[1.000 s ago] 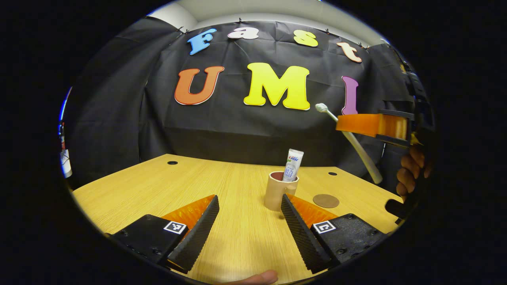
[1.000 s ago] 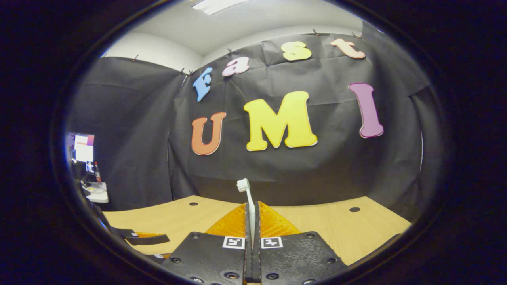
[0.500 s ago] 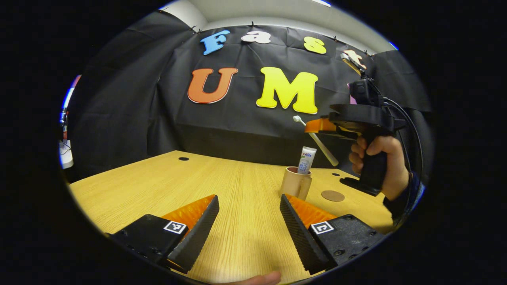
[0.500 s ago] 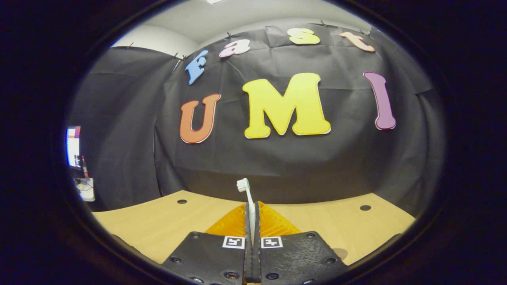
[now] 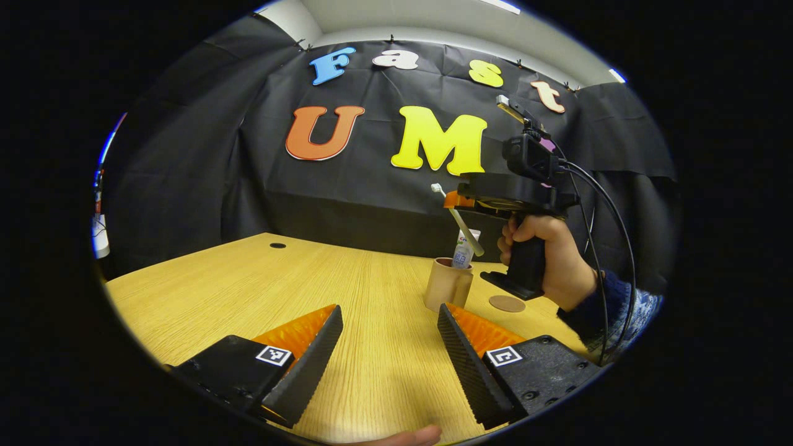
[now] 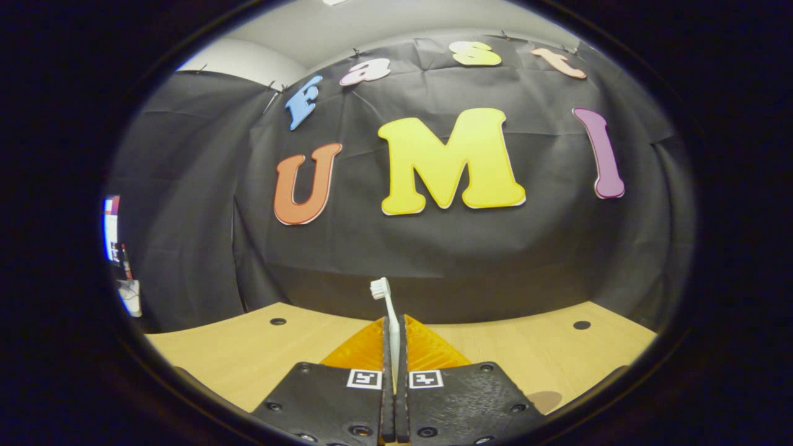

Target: Put the toothbrush and toothpaste on the desktop into the cup, then pick up the cup and place it on the coaster on the desktop.

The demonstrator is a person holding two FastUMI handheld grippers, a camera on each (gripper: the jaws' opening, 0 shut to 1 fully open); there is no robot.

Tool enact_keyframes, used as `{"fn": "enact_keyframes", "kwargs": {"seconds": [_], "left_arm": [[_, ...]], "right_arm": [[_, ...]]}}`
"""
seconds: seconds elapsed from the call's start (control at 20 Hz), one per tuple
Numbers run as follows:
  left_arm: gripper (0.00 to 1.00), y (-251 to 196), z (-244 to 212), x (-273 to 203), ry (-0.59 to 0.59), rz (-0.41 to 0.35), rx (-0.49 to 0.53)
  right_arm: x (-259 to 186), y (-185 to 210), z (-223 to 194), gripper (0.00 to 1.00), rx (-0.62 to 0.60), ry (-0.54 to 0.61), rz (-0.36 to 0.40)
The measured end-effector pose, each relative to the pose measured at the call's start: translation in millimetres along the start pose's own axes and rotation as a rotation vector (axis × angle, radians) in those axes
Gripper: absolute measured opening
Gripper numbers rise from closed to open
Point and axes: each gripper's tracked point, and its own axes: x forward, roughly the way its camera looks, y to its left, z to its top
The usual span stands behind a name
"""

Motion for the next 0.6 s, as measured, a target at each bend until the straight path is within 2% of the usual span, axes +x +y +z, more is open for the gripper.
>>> {"fn": "enact_keyframes", "kwargs": {"seconds": [0.1,0.25,0.35,0.6], "left_arm": [[0.98,-4,-5,1,0.011,-0.014,-0.004],[0.98,-4,-12,4,0.034,-0.011,-0.009],[0.98,-4,-14,5,0.045,-0.008,-0.016],[0.98,-8,-14,8,0.041,-0.009,-0.033]], "right_arm": [[2,-8,-1,0.03,0.015,0.004,-0.016],[5,-12,0,0.01,0.016,-0.001,-0.02],[7,-11,3,0.03,0.0,-0.021,-0.014],[10,-5,4,0.01,-0.007,-0.039,-0.002]]}}
